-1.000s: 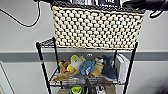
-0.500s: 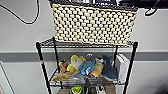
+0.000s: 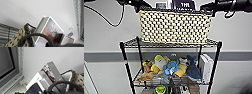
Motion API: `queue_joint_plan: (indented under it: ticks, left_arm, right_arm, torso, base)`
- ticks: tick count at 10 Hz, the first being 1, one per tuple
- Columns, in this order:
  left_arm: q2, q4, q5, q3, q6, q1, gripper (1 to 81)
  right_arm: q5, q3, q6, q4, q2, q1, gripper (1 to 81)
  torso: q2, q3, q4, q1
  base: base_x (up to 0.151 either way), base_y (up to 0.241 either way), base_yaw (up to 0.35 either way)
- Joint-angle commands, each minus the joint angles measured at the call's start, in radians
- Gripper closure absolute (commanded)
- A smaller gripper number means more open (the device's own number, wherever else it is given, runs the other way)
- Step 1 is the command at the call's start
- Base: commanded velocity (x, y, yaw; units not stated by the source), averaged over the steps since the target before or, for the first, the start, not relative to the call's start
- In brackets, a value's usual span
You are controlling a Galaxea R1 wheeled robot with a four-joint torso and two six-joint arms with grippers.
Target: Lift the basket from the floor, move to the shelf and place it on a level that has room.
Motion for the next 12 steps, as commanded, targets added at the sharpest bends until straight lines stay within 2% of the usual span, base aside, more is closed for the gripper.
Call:
queue_joint_plan:
  ticks: [1, 4, 6, 10, 12]
  left_arm:
    - [0.085, 0.039, -0.008, -0.161, 0.083, -0.141, 81.1]
    - [0.154, 0.041, -0.008, -0.227, 0.122, -0.102, 81.1]
    - [0.189, 0.041, 0.019, -0.276, 0.143, -0.09, 81.1]
    - [0.214, 0.047, 0.022, -0.331, 0.162, -0.067, 81.1]
    - [0.214, 0.049, 0.028, -0.347, 0.163, -0.061, 81.1]
  right_arm:
    - [0.033, -0.107, -0.025, -0.024, 0.047, 0.156, 81.1]
    - [0.03, -0.157, -0.025, -0.039, 0.056, 0.144, 81.1]
    - [0.022, -0.185, -0.026, -0.047, 0.059, 0.15, 81.1]
    - [-0.015, -0.269, -0.034, -0.091, 0.1, 0.138, 81.1]
    - [-0.018, -0.288, -0.035, -0.103, 0.114, 0.09, 81.1]
  torso:
    - [0.0, 0.0, 0.0, 0.0]
    - [0.0, 0.0, 0.0, 0.001]
    - [0.0, 0.0, 0.0, 0.001]
    - [0.002, -0.001, 0.0, 0.002]
    - [0.002, -0.001, 0.0, 0.002]
  base:
    - [0.0, 0.0, 0.0]
    - [0.0, 0.0, 0.0]
    - [0.0, 0.0, 0.0]
    - [0.0, 0.0, 0.0]
    - [0.0, 0.0, 0.0]
